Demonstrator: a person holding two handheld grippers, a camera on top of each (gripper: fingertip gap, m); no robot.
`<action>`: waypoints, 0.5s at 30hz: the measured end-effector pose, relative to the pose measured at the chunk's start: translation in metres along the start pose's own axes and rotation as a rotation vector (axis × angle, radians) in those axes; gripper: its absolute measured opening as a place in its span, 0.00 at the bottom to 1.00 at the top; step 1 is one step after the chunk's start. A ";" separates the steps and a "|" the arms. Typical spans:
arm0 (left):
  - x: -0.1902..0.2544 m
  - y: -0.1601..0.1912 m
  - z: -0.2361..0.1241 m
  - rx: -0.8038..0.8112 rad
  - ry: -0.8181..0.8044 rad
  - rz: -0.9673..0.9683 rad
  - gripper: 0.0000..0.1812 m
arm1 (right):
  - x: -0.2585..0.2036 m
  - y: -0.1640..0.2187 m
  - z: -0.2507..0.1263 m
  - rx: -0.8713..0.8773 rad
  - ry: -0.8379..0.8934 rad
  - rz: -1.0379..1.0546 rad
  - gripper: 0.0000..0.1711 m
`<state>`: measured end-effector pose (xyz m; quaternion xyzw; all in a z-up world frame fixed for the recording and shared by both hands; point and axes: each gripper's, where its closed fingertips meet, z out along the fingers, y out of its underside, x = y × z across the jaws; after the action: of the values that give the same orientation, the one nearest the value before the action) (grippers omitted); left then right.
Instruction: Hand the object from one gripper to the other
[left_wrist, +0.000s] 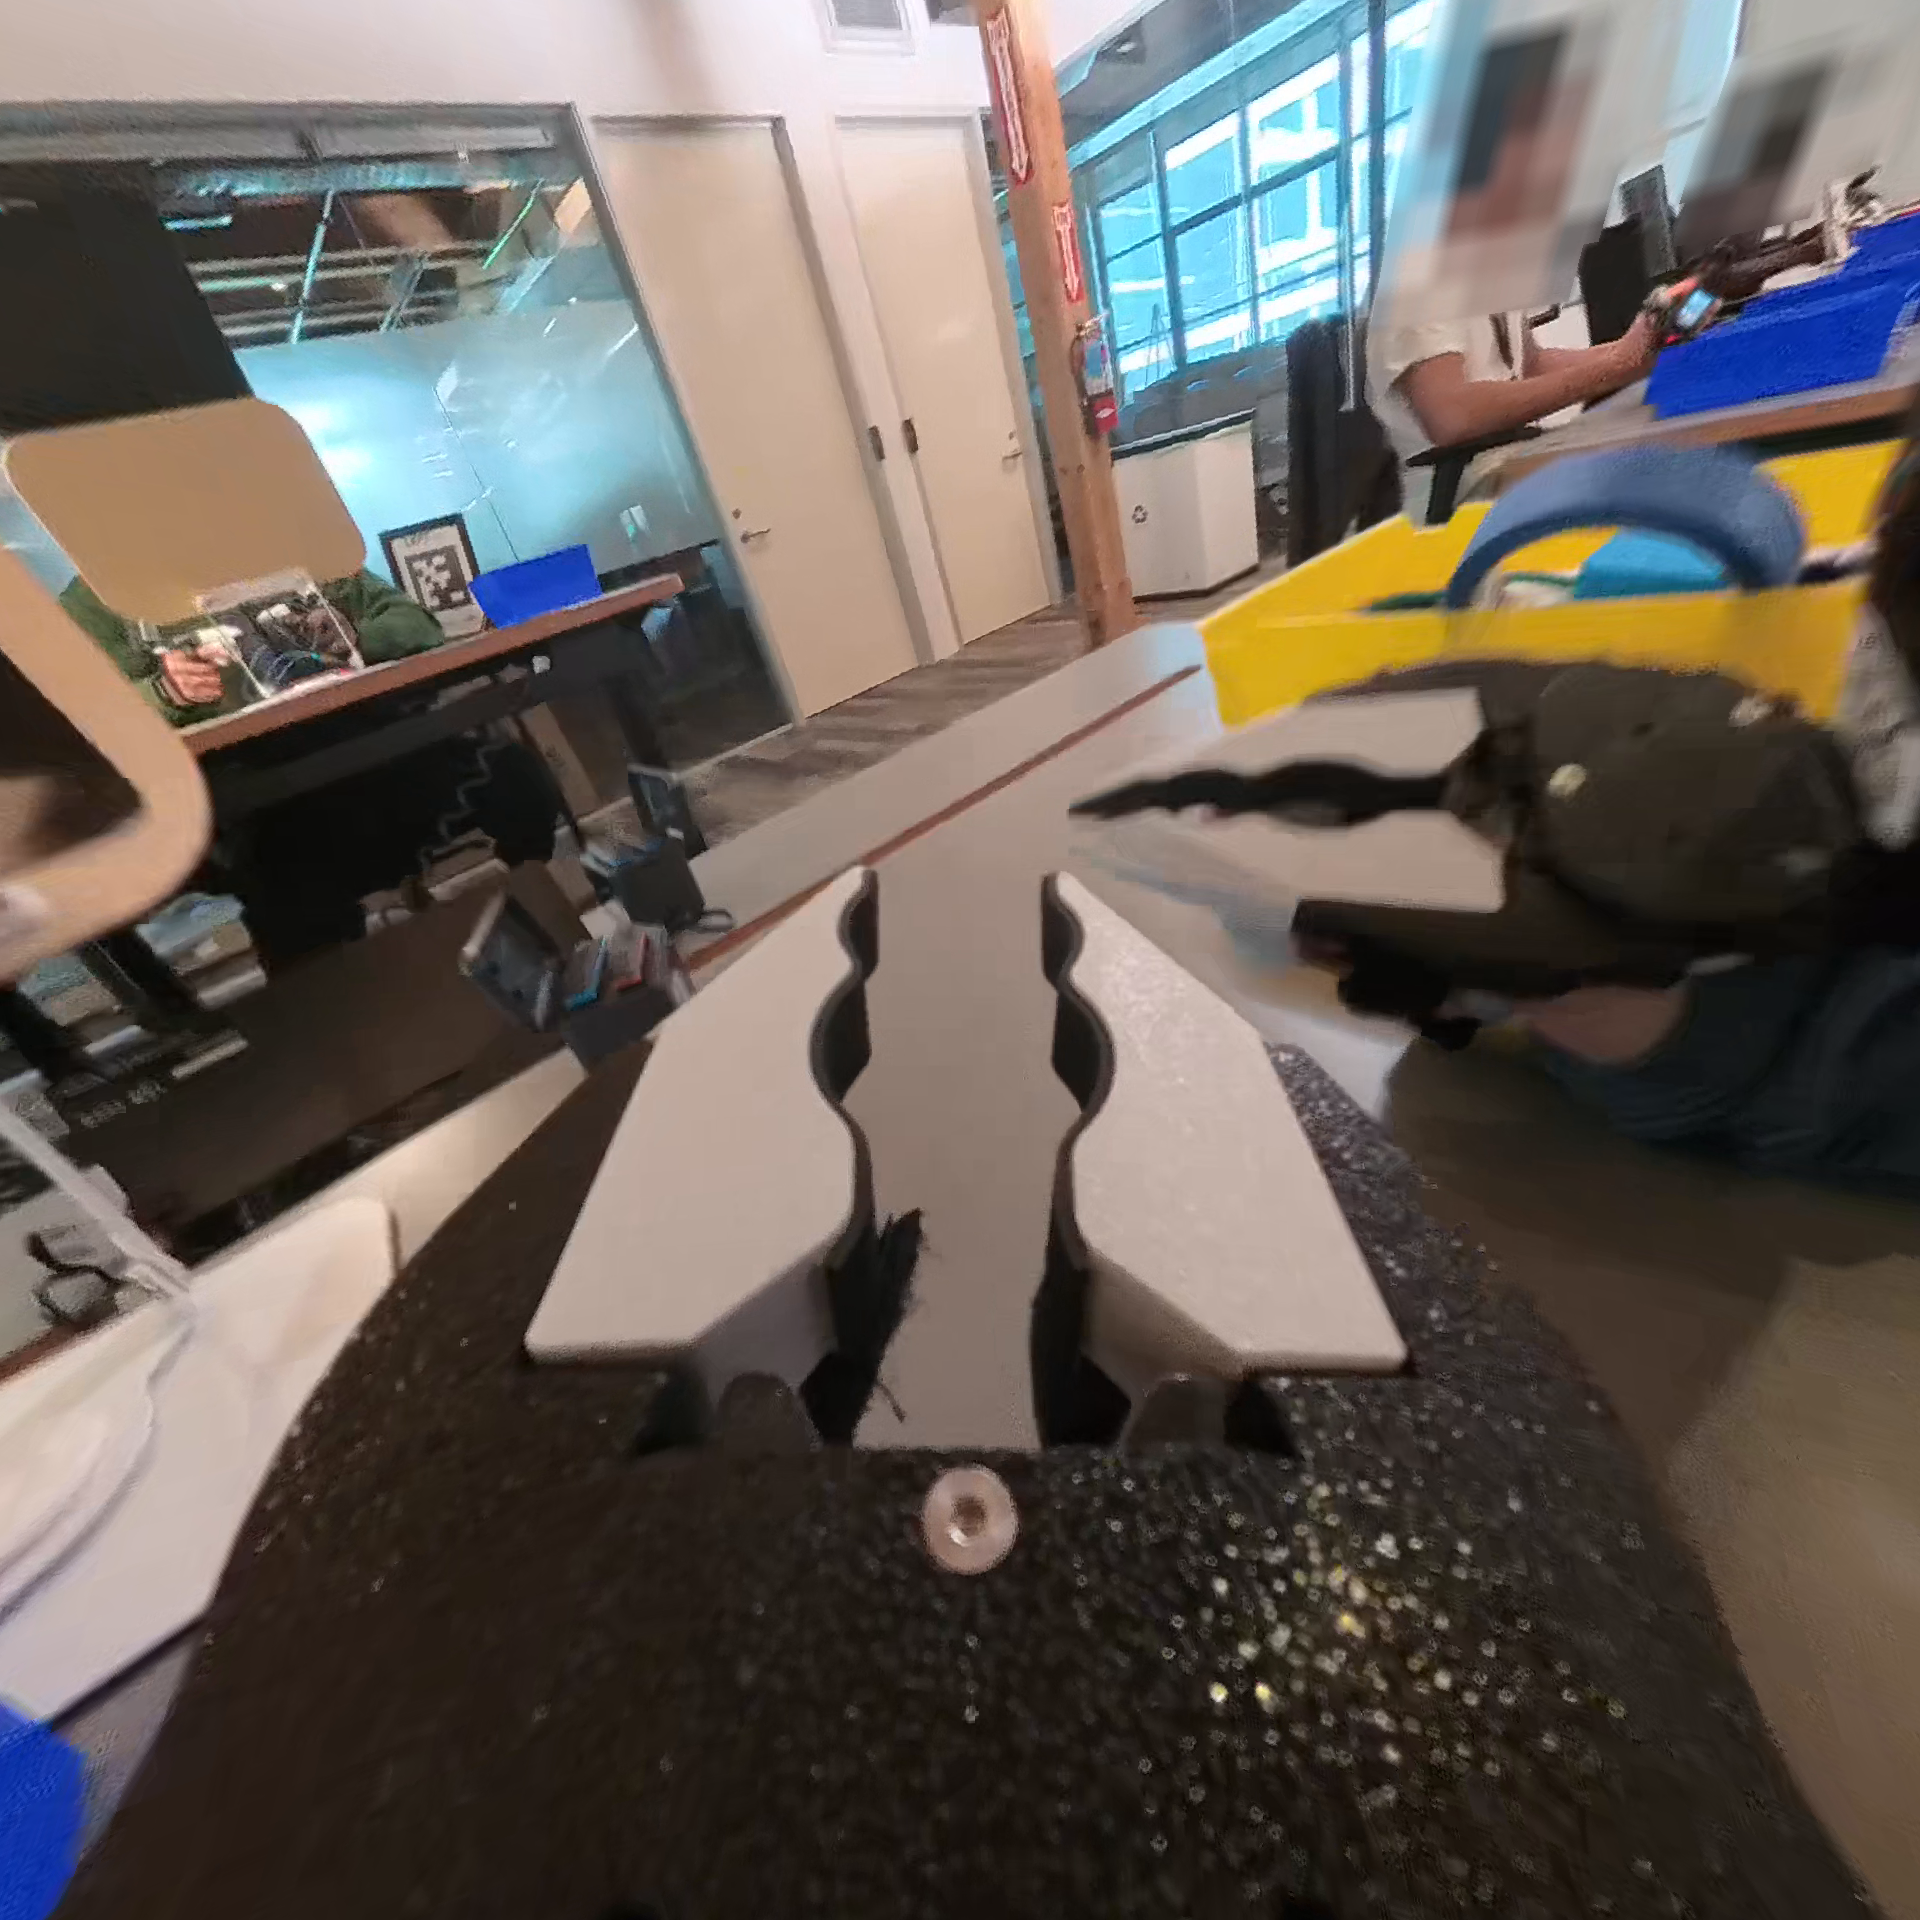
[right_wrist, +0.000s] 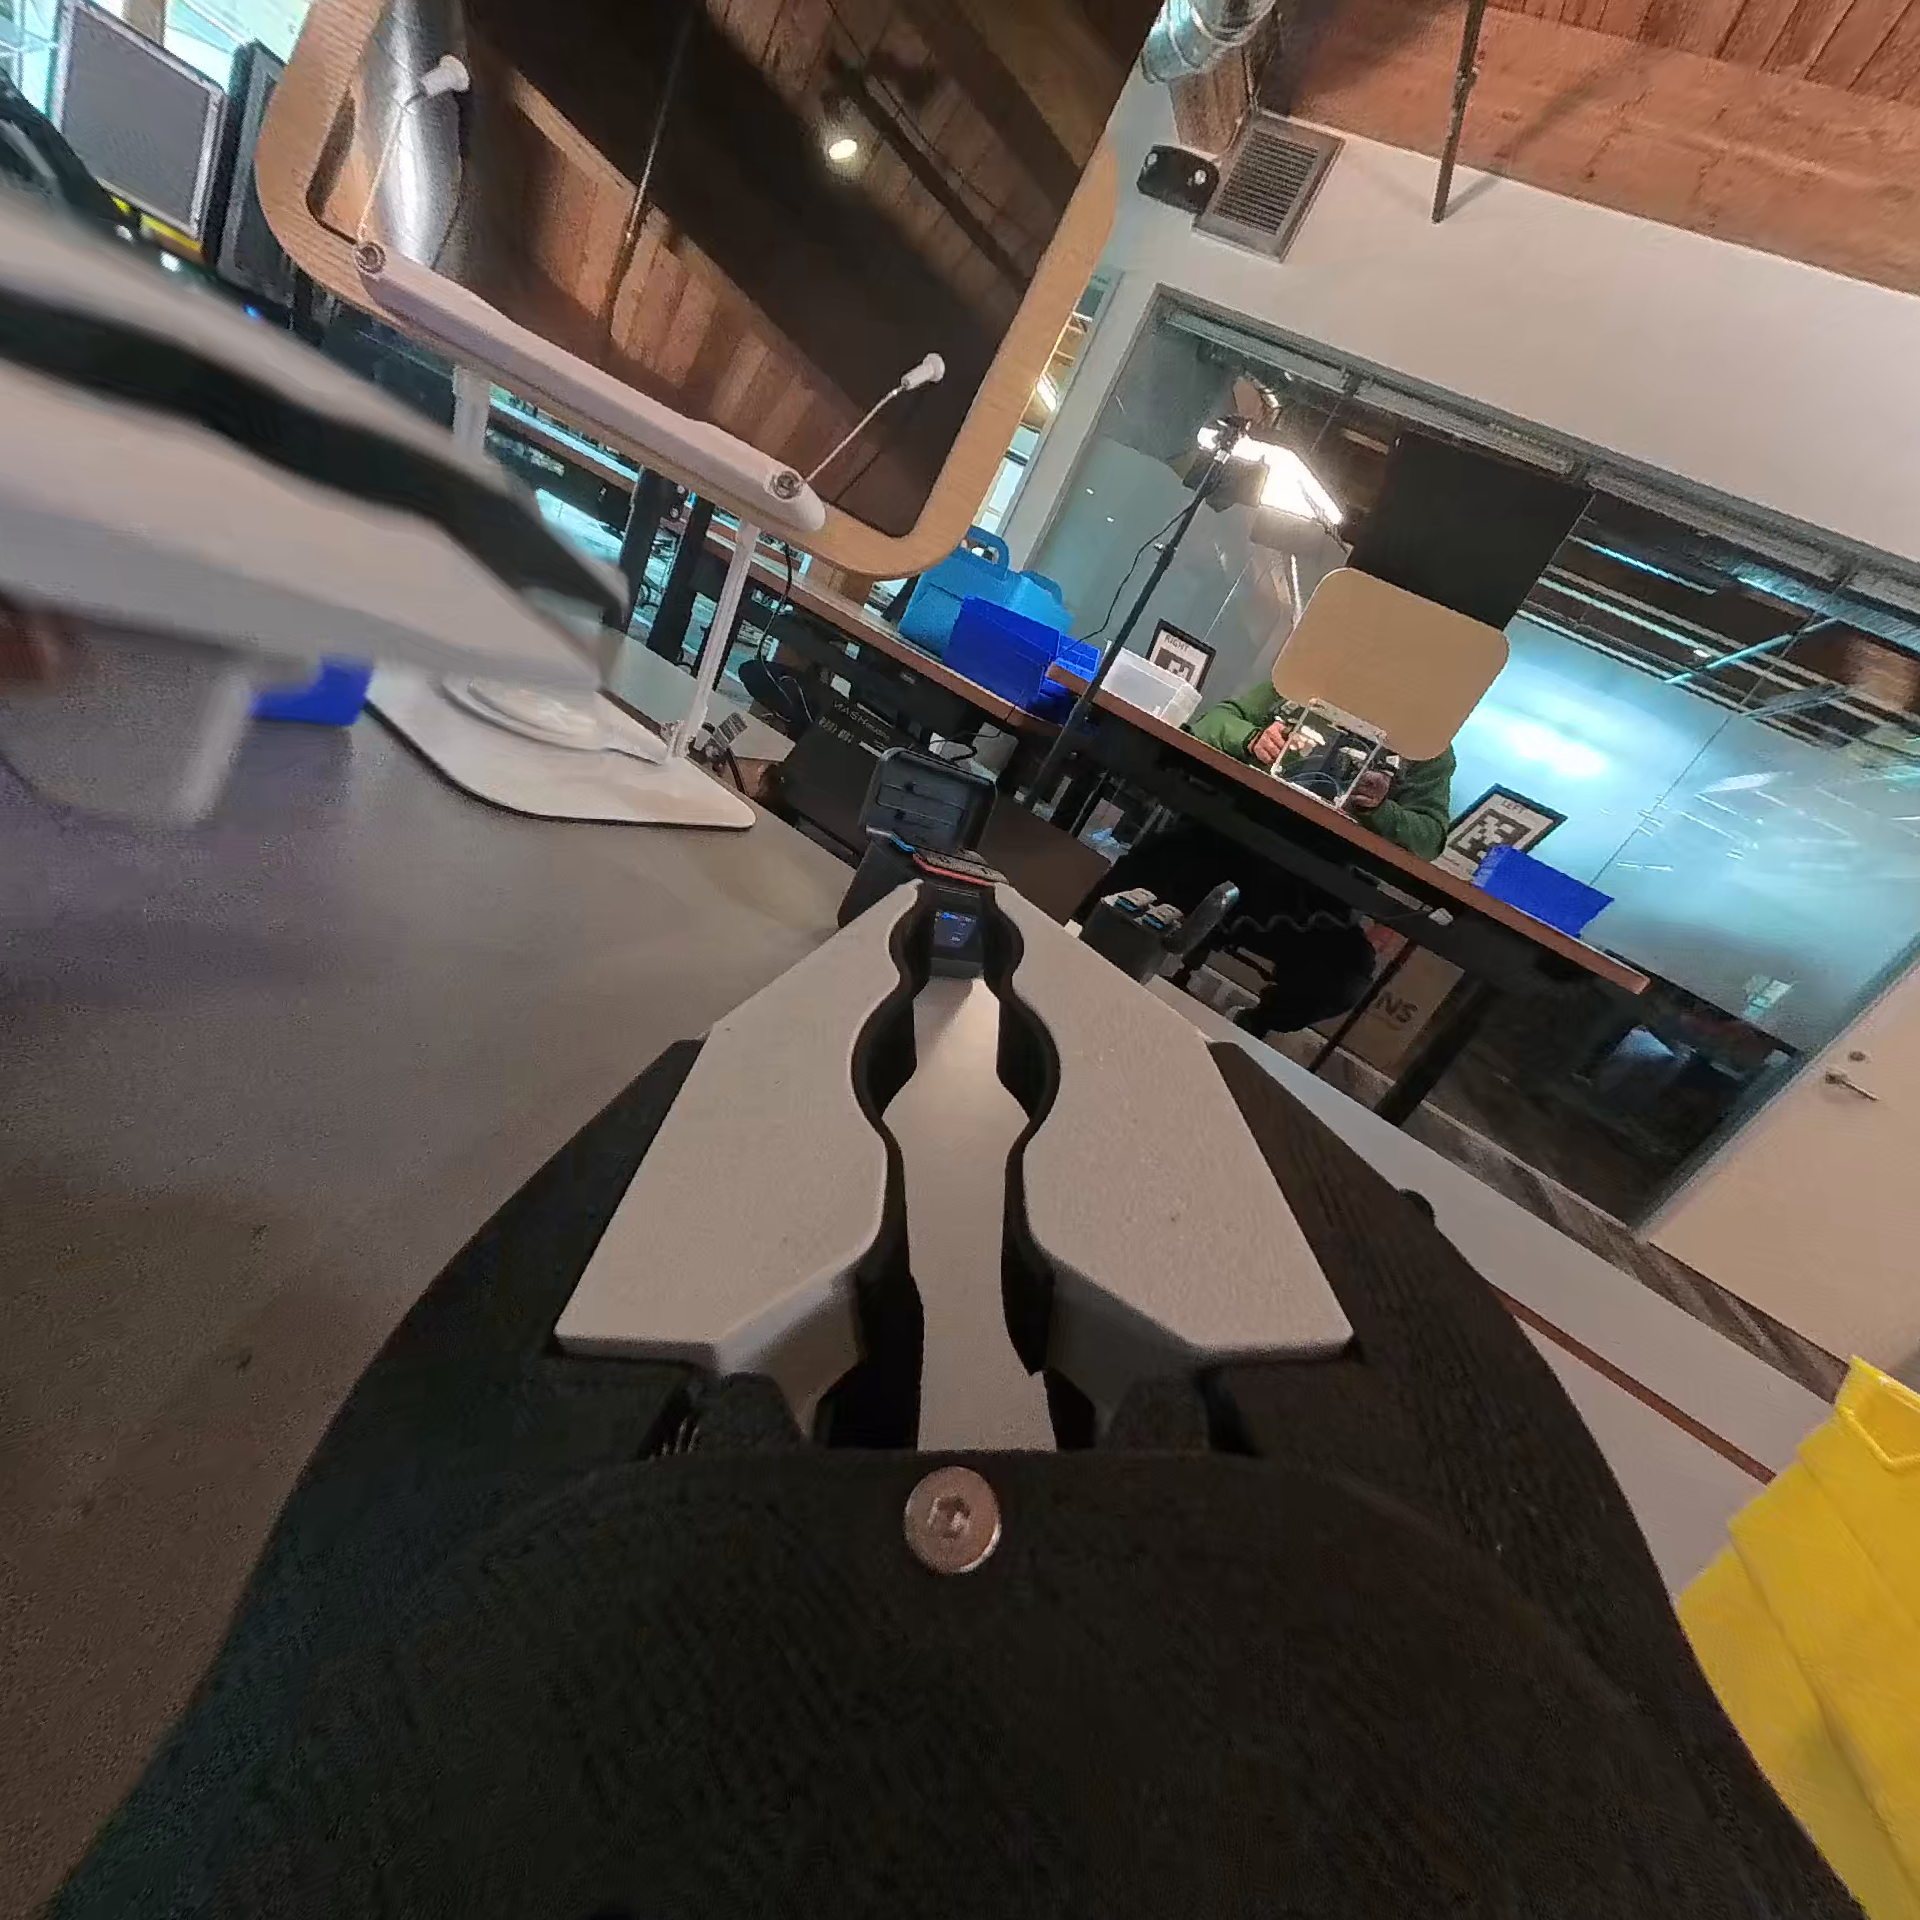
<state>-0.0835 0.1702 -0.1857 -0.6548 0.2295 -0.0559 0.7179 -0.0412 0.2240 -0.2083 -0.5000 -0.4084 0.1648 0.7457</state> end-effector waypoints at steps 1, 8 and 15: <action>-0.002 -0.018 -0.008 0.003 -0.002 -0.005 0.16 | 0.001 0.000 0.000 -0.001 0.003 0.002 0.04; -0.129 -0.052 -0.133 -0.259 -0.327 -0.179 0.18 | 0.004 0.001 0.001 -0.002 0.008 0.016 0.04; -0.208 0.063 -0.245 -0.873 -0.297 0.000 0.15 | -0.002 0.000 0.002 -0.002 -0.013 -0.009 0.04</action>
<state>-0.3802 0.0342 -0.2021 -0.8968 0.1265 0.1405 0.3999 -0.0438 0.2235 -0.2094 -0.4978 -0.4157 0.1646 0.7432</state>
